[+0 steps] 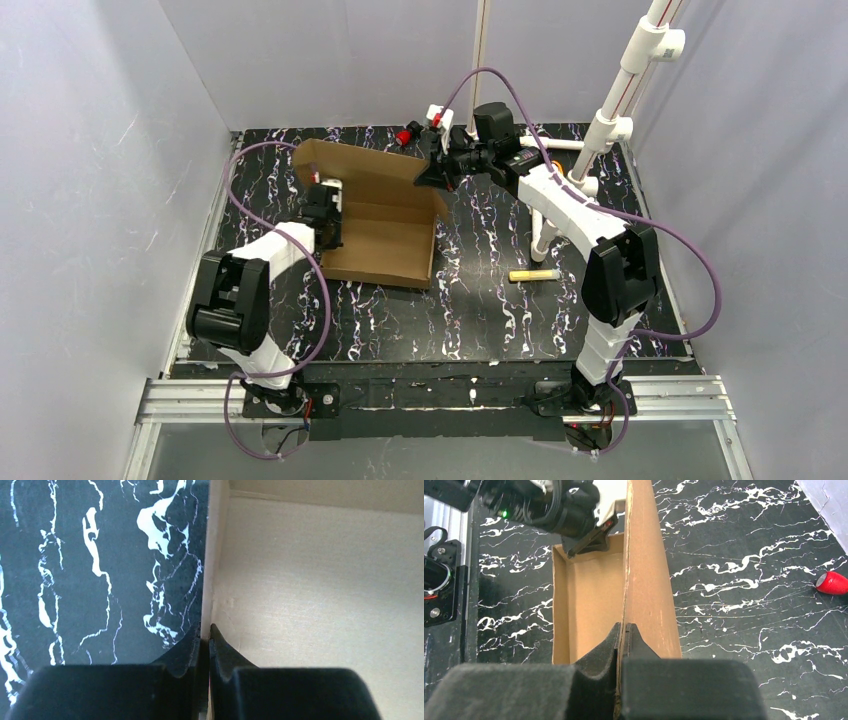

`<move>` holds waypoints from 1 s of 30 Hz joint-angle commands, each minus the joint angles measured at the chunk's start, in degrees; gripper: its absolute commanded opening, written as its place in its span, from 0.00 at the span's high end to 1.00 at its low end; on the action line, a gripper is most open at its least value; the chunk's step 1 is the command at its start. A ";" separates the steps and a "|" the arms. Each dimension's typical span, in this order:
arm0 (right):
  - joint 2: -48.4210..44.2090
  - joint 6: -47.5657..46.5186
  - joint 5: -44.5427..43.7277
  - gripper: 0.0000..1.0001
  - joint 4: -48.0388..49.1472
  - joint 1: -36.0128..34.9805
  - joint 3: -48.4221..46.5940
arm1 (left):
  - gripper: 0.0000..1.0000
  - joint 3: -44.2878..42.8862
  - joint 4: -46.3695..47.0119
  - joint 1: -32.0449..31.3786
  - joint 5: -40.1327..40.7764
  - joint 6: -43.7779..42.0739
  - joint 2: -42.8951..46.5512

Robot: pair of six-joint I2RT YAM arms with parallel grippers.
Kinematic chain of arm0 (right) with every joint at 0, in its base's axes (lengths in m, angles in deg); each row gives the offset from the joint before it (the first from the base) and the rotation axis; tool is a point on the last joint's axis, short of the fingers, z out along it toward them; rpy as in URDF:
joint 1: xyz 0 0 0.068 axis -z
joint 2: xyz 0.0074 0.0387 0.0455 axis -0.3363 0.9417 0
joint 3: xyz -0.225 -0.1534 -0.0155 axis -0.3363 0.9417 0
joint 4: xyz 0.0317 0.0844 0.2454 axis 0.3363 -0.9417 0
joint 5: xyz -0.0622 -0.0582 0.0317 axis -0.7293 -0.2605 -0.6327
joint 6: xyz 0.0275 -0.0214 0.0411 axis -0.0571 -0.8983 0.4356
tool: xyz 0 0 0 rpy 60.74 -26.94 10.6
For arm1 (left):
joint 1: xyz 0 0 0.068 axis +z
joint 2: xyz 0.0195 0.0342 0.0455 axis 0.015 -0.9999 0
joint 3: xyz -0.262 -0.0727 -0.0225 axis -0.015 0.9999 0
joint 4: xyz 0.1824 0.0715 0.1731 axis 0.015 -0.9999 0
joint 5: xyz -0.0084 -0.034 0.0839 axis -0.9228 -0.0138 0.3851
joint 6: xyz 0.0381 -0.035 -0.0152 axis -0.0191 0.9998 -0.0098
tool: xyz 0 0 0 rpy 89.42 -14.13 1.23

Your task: Fold the paper box

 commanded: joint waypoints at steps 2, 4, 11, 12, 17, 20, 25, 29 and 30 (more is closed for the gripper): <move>-3.23 0.75 3.65 0.99 2.72 -1.10 1.42 | 1.00 -0.85 -5.37 -7.29 17.21 0.19 0.35; -3.39 0.70 3.50 0.99 2.80 -1.10 1.74 | 0.98 -0.38 -5.92 -7.33 16.24 2.40 0.69; -3.33 -0.06 3.40 0.99 2.41 -1.10 2.30 | 0.36 -2.53 -10.79 -6.37 8.80 9.02 6.70; -3.33 -0.08 3.42 0.99 2.37 -1.10 2.28 | 0.34 -2.68 -10.93 -5.97 8.54 9.59 7.41; -3.33 -0.38 3.46 0.99 2.03 -1.10 2.16 | 0.30 -3.42 -11.50 -0.48 2.97 12.12 9.29; -3.36 -1.27 3.43 0.99 1.16 -1.10 1.96 | 0.29 -3.70 -12.23 3.12 -2.35 13.03 9.63; -2.08 -7.20 3.01 0.99 -5.14 -1.16 -1.29 | 0.27 -1.82 -13.15 4.89 -9.10 12.84 13.70; 1.37 -16.11 1.10 0.97 -16.33 -1.19 -9.55 | 0.24 2.64 -12.26 5.28 -14.36 12.11 22.33; 2.68 -18.19 -0.05 0.93 -18.77 -1.19 -13.08 | 0.21 3.51 -12.72 5.37 -14.87 11.84 25.50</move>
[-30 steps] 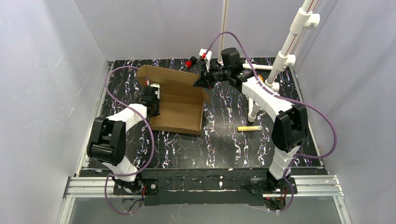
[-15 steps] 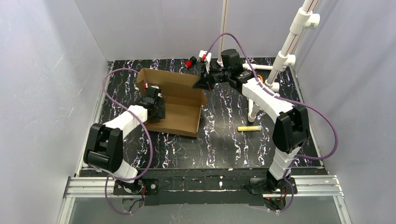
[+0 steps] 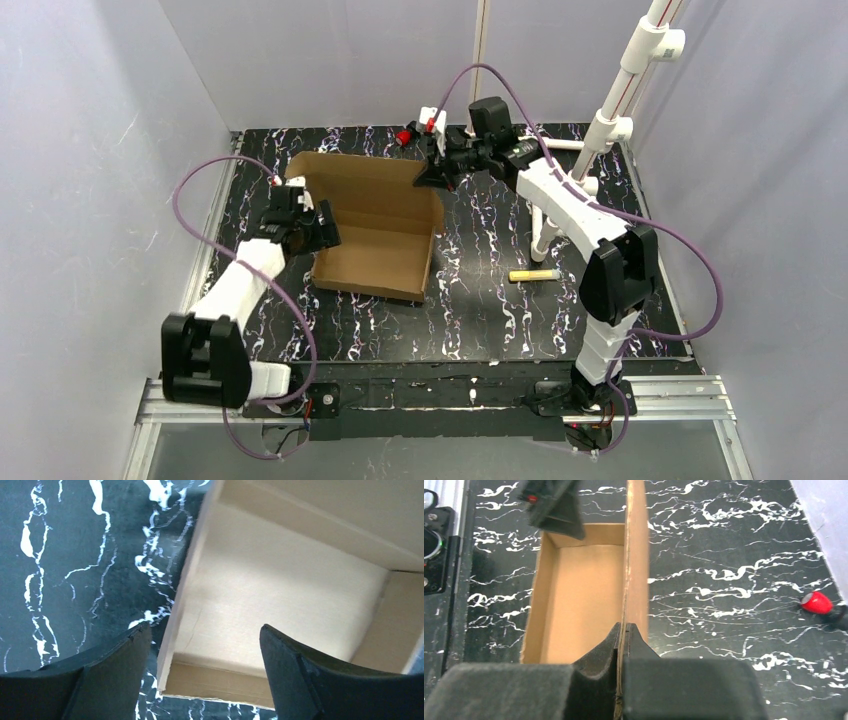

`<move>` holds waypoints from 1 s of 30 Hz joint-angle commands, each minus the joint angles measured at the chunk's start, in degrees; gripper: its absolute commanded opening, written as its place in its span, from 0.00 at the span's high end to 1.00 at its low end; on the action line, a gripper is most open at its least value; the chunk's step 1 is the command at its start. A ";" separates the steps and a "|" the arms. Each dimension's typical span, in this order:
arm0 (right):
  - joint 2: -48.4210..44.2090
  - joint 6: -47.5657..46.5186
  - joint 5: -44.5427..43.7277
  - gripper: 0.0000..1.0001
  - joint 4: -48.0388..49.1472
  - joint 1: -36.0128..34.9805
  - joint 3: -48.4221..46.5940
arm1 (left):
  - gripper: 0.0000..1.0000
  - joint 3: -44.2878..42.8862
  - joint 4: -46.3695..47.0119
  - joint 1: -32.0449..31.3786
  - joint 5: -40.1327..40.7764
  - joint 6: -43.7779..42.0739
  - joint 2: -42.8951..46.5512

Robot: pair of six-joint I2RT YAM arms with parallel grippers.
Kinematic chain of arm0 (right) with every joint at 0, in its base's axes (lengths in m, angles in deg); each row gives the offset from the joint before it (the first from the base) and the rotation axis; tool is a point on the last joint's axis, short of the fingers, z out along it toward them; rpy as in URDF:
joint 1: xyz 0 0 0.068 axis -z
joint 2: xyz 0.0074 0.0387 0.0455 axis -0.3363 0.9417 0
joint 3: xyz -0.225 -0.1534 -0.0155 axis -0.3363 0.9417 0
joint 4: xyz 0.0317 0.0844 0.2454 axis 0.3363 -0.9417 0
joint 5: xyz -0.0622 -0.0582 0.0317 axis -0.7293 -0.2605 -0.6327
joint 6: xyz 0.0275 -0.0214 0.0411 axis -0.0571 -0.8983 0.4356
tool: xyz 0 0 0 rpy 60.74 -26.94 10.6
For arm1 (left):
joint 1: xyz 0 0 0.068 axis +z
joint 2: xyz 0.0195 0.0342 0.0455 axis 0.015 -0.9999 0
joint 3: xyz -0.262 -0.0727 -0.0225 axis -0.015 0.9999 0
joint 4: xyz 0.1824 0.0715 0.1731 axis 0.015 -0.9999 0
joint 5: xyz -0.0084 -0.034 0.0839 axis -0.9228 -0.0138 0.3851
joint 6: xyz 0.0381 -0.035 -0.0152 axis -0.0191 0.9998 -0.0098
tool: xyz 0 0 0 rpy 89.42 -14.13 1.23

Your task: Fold the paper box

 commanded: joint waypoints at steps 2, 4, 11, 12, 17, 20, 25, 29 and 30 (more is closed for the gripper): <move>5.37 -10.28 -5.97 0.73 -14.23 -0.38 -14.11 | 0.16 2.92 -2.62 0.87 -7.31 -1.42 15.16; 6.47 -6.79 -15.71 0.46 -11.45 -0.46 -15.42 | 0.13 2.96 -4.33 1.48 -7.49 -2.39 18.54; 7.52 -5.02 -37.86 0.02 -6.68 -0.55 -20.27 | 0.08 3.63 -8.24 3.15 -7.92 -4.02 23.60; 7.20 -5.11 -38.58 0.02 -7.22 -0.55 -21.44 | 0.05 4.39 -8.17 3.20 -8.24 -3.00 24.18; -0.10 -10.45 -23.16 0.02 -13.77 -0.55 -21.09 | 0.02 7.82 -7.88 3.68 -11.17 3.80 28.24; -5.26 -20.69 -6.20 0.02 -25.29 -0.55 -17.49 | 0.02 9.54 -7.83 3.78 -13.64 4.89 31.90; -16.91 -45.62 5.19 0.01 -41.25 -0.55 1.35 | 0.02 7.89 -9.85 3.78 -24.31 -2.62 34.91; -25.34 -52.23 -2.66 0.02 -44.52 -0.43 15.65 | 0.02 11.50 -5.42 3.77 -27.60 -2.53 38.02; -27.90 -54.17 -4.68 0.02 -44.89 0.22 19.15 | 0.02 12.79 -4.42 3.78 -27.43 -2.30 38.75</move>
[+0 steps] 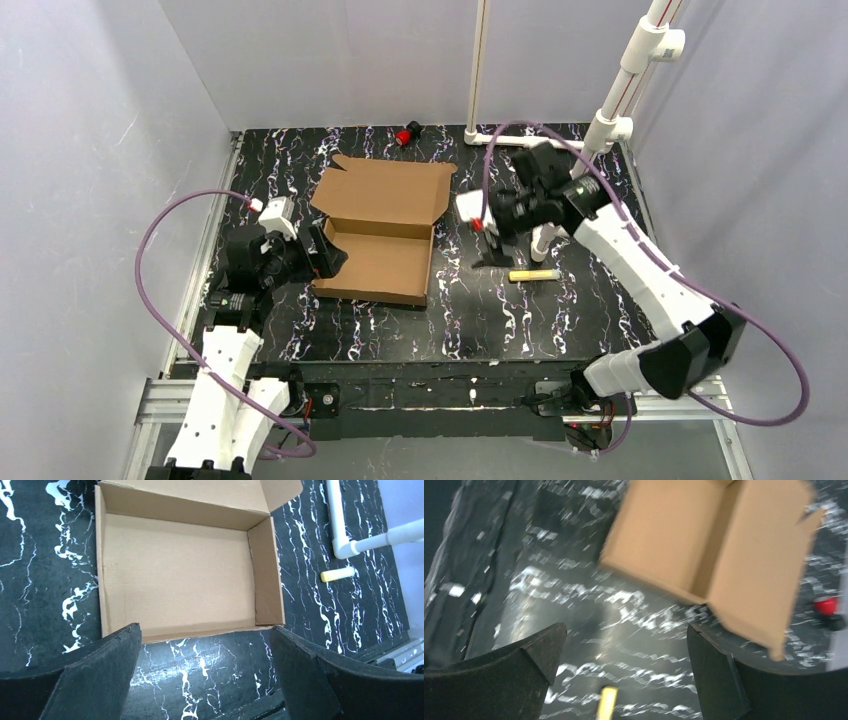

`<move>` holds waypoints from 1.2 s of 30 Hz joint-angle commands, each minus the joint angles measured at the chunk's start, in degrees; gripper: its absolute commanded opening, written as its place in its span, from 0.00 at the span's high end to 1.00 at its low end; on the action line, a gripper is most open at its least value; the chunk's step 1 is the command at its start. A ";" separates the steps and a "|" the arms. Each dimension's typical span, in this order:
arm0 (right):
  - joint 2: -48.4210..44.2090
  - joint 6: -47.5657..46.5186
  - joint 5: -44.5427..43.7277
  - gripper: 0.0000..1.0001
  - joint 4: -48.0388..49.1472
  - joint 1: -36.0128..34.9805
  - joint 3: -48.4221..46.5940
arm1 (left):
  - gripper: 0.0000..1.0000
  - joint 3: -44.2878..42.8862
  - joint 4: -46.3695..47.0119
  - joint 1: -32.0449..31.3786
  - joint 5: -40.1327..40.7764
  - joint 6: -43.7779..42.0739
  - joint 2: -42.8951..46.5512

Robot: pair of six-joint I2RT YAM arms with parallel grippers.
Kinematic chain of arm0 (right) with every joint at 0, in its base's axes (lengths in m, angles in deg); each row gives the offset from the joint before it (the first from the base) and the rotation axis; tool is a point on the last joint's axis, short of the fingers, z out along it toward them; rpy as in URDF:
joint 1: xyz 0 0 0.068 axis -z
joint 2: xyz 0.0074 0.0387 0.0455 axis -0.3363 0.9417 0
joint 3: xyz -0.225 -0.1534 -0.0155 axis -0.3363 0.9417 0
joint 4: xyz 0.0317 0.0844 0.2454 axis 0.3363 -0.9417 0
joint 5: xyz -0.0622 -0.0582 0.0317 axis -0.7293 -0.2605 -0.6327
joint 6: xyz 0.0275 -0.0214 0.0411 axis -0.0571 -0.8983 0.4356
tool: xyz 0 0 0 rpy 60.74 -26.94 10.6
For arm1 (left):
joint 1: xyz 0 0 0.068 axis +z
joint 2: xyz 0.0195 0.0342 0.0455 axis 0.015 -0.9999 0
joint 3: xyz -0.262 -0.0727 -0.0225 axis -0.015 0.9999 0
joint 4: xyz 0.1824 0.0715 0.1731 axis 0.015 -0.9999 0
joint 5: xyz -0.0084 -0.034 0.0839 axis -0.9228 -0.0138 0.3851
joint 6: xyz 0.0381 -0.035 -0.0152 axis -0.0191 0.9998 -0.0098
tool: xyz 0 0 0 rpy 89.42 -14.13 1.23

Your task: Fold the paper box

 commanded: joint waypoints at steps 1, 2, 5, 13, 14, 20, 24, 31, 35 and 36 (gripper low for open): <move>-6.50 -15.74 -4.03 0.02 -9.93 1.94 13.79 | 0.02 4.13 3.52 0.28 -4.81 -1.55 3.31; -8.41 -17.64 -4.99 0.02 -10.50 3.47 16.73 | 0.02 4.85 4.05 0.28 -4.34 -1.36 3.69; -12.68 -19.98 -6.55 0.03 -11.22 8.23 23.60 | 0.02 4.89 4.49 0.28 -2.82 -1.39 3.22; -18.14 -21.76 -11.87 0.16 0.12 15.70 40.19 | 0.02 4.03 3.27 0.28 0.10 -1.63 1.34; -18.04 -21.12 -12.55 0.18 2.58 15.84 41.45 | 0.02 4.03 3.12 0.21 0.83 -1.72 1.39; -15.17 -15.78 -17.17 0.19 16.77 15.86 45.65 | 0.02 3.76 2.25 0.28 2.98 -1.94 1.26; -12.21 -13.00 -19.24 0.18 22.70 15.81 45.88 | 0.02 3.63 1.88 0.28 3.50 -2.04 0.84; -3.81 -10.56 -22.34 0.28 25.99 15.70 45.62 | 0.02 3.49 1.71 0.27 3.26 -2.07 1.35; 0.32 -6.57 -25.59 0.37 27.27 15.43 44.49 | 0.02 3.93 2.23 0.25 4.18 -1.91 2.16; 1.32 -5.70 -26.00 0.40 27.39 15.42 44.18 | 0.02 3.87 2.22 0.28 4.16 -1.86 1.85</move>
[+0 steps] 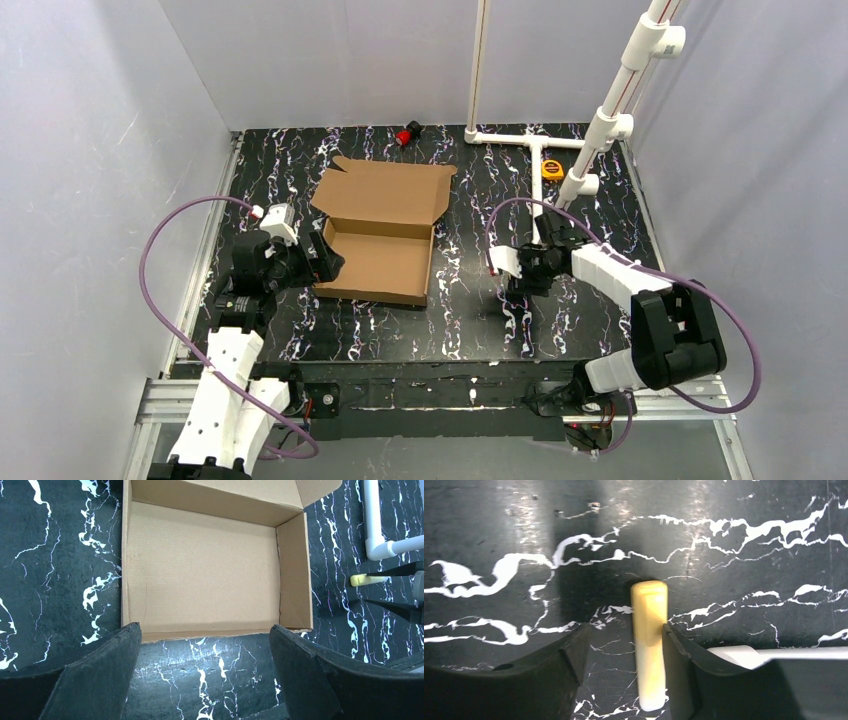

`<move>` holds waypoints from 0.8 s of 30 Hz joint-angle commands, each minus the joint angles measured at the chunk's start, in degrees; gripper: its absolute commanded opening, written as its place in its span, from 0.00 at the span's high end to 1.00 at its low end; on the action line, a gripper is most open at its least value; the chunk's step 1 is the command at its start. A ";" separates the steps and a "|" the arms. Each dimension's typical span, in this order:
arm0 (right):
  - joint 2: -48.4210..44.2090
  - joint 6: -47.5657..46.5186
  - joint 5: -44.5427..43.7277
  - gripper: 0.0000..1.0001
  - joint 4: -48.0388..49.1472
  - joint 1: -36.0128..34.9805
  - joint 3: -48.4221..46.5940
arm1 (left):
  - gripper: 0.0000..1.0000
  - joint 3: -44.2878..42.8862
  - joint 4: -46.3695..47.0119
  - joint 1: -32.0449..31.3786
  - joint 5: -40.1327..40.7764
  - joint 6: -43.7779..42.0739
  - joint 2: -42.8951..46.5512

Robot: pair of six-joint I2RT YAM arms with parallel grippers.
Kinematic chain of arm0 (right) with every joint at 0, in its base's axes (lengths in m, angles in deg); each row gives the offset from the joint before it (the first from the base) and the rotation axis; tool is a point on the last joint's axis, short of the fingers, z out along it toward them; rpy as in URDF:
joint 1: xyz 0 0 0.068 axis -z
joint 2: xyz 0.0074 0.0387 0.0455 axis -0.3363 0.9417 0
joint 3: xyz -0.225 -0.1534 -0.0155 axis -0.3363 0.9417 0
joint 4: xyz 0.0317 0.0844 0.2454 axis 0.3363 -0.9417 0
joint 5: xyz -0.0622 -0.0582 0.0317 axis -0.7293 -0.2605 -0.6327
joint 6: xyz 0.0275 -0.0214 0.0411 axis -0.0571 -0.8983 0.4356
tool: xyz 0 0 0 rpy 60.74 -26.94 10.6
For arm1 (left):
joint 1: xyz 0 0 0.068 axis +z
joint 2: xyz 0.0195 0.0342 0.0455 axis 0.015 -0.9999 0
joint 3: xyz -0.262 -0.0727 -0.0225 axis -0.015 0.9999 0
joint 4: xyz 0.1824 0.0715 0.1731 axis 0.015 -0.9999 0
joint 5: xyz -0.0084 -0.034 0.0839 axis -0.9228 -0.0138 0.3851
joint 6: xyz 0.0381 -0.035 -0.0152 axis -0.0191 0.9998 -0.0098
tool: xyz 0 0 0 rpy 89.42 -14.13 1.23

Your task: Fold the paper box

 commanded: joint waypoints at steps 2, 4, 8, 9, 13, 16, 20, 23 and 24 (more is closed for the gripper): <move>3.96 5.57 -3.30 0.43 2.45 -0.01 -1.78 | 0.02 -1.17 -0.64 0.28 0.46 -0.75 -0.20; 4.69 5.98 -3.81 0.46 2.45 -0.02 -1.63 | 0.02 -1.29 -0.74 0.27 0.10 -0.75 -0.56; 7.23 6.26 -3.99 0.56 0.77 -0.14 -1.98 | 0.02 -1.24 -0.77 0.26 0.46 -0.65 0.28; 7.63 6.67 -3.96 0.59 0.53 -0.37 -2.12 | 0.02 -1.17 -0.75 0.23 0.55 -0.62 0.56; 8.08 10.23 -3.55 0.78 0.11 -1.91 -2.69 | 0.02 -1.16 -0.92 0.24 0.83 -0.61 1.61; 7.33 14.47 2.46 0.96 -3.00 -3.85 -5.83 | 0.02 -1.16 -0.92 0.28 1.00 -0.67 2.03; 7.96 19.11 7.48 0.99 -12.50 -8.66 -15.80 | 0.02 -1.23 -1.20 0.28 1.63 -0.80 1.77; 9.03 23.01 10.96 0.99 -16.44 -11.42 -25.73 | 0.02 -1.52 -1.75 0.28 2.54 -1.06 1.54; 9.75 25.63 11.59 0.99 -15.80 -12.93 -28.68 | 0.02 -1.59 -1.92 0.26 2.87 -1.06 1.53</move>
